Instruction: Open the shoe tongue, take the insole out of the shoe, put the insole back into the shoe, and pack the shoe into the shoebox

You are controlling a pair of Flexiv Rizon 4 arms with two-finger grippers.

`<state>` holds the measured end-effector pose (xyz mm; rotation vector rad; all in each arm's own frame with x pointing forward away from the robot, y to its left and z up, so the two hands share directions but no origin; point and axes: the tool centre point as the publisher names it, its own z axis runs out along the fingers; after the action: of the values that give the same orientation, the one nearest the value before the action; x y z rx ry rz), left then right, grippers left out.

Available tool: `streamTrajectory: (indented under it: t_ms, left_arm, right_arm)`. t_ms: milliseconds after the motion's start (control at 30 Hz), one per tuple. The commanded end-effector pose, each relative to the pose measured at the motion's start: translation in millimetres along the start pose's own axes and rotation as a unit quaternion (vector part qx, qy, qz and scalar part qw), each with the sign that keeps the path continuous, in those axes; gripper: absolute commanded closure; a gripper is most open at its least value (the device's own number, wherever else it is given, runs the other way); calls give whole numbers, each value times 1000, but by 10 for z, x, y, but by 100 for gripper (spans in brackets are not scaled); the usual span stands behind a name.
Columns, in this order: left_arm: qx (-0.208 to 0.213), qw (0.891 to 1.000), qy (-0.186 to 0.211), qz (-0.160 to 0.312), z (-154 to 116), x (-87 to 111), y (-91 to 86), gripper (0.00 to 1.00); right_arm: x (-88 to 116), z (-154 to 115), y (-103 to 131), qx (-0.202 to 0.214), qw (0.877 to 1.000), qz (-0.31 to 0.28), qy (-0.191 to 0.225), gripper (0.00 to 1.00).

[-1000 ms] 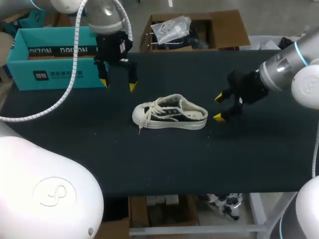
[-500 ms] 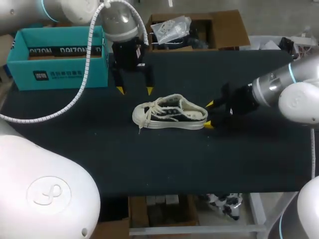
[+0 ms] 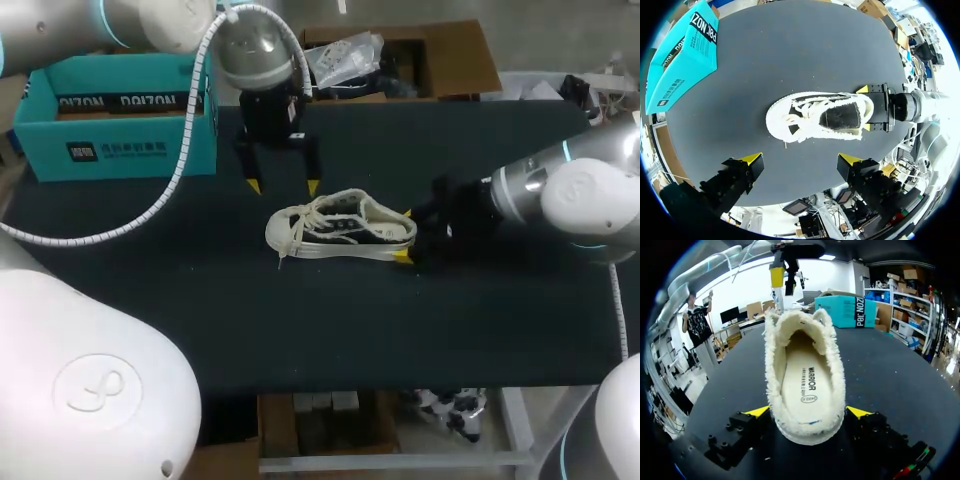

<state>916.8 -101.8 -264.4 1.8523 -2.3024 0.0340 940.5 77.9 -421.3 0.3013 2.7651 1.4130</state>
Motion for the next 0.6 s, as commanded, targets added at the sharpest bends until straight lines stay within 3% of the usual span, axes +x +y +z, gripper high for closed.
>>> streamTrajectory:
  t_ms: [33, 600]
  left_arm:
    - [1, 1000, 0, 1, 47, 31, 12, 0]
    - [2, 1000, -7, -7, 171, 140, 29, 0]
  right_arm:
    - [20, 52, -54, -16, 1000, -1, 0, 0]
    - [-33, 283, 72, -44, 999, -3, 18, 0]
